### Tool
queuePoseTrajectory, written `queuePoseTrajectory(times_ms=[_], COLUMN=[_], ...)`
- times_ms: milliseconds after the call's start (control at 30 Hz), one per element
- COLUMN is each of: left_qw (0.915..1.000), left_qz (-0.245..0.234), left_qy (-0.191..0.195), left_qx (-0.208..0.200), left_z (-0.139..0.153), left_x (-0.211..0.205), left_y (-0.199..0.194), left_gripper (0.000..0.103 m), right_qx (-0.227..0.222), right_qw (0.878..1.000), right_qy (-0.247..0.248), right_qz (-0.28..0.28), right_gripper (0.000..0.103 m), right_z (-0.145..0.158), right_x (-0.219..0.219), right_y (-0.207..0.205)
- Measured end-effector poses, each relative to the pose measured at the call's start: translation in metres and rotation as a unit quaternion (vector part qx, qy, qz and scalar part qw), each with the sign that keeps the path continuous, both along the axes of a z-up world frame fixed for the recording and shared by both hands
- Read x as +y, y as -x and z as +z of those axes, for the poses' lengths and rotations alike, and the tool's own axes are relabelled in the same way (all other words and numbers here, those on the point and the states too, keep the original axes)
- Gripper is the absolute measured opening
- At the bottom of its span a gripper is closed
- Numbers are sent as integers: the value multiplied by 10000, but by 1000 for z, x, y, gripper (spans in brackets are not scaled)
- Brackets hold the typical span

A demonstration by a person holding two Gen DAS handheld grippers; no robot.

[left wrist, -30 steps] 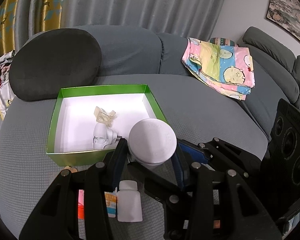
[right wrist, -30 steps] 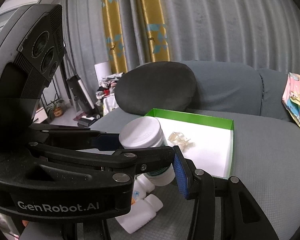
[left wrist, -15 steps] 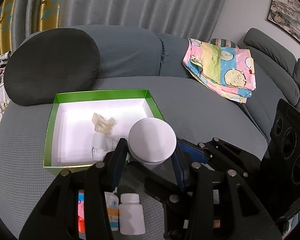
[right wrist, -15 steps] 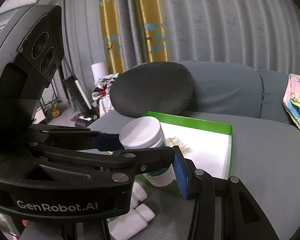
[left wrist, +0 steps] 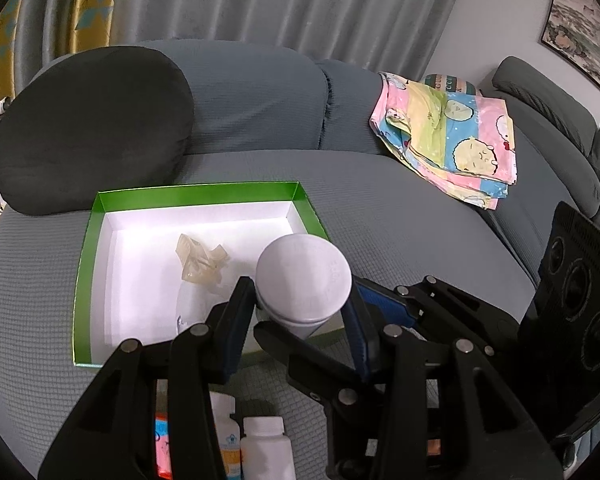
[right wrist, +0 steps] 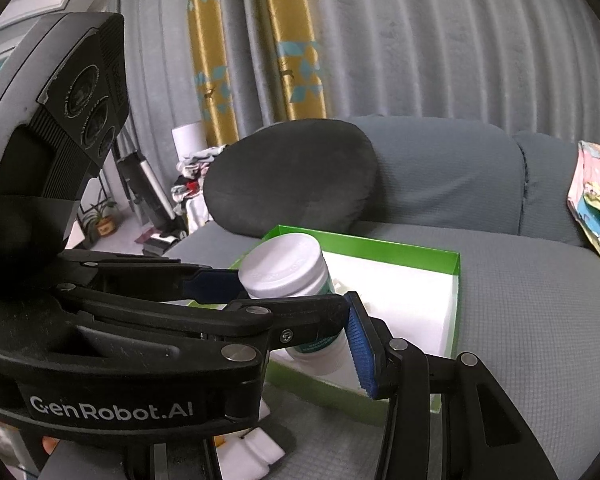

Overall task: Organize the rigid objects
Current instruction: 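Lift the green-labelled bottle with the right gripper over the green box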

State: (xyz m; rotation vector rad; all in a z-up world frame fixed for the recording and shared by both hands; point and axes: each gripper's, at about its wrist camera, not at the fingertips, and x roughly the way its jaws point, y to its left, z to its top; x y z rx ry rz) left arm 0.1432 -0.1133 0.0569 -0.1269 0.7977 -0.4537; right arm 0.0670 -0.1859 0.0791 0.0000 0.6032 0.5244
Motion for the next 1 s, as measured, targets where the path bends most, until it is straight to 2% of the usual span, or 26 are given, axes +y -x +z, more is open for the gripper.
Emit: queuePoseTrajectory(times_ms=[267, 1000], left_qw=[9996, 9968], left_qz=[6, 99], left_qy=[164, 270], left_qx=[233, 749], left_z=[-11, -48], left_x=[4, 10], left_y=[-22, -61], left_gripper=[42, 42], right_qx=[133, 651], right_qw=[9999, 9975], right_qy=[73, 251], right_qz=[-11, -46], right_gripper=[48, 48], right_z=[-8, -45], right_x=[2, 9], right_y=[-15, -53])
